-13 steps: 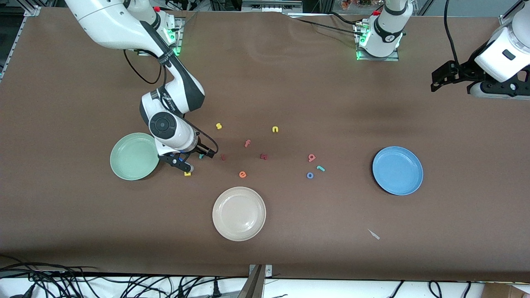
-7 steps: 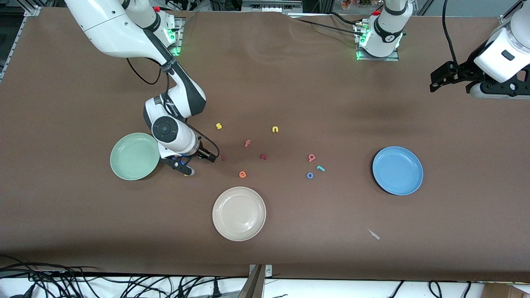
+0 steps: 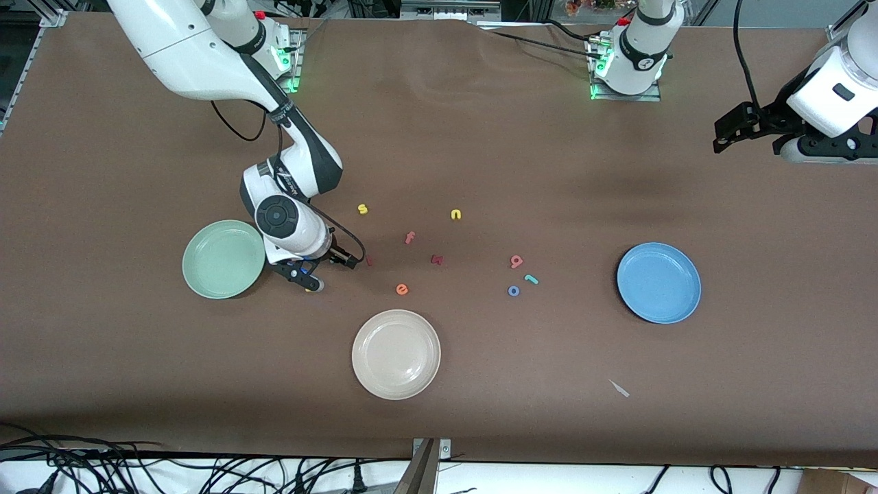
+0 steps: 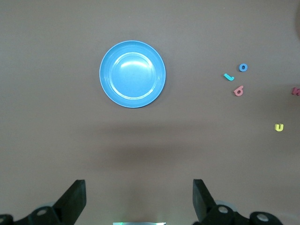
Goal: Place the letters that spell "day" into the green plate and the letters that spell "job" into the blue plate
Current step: 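Lower and grasp the cyan letter with the right gripper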
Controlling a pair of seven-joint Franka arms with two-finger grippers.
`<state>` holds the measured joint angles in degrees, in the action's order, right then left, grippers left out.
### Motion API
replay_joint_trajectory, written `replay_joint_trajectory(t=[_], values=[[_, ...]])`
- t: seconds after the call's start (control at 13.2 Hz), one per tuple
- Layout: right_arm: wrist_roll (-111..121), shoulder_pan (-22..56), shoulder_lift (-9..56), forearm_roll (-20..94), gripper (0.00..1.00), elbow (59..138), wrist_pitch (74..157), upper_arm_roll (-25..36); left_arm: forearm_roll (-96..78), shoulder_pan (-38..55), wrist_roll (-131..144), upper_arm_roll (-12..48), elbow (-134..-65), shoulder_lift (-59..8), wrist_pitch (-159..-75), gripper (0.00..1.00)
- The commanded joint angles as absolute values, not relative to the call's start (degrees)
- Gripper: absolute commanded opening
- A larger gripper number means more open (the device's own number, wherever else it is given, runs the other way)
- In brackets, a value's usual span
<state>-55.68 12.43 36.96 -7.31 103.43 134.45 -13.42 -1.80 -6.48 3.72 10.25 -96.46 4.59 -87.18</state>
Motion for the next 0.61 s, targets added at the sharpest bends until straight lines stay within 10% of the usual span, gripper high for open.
replay_joint_trajectory(t=[0.0,0.53], values=[[-56.9,12.9,38.2,-8.9,0.8,102.9,136.1,-13.2,-2.3,-6.5,4.1,10.3,-94.8,3.9,-86.0,1.0],[-56.6,12.8,38.2,-9.0,0.54,102.9,136.1,-13.2,-2.3,-6.4,4.1,10.4,-94.8,3.9,-86.0,1.0]])
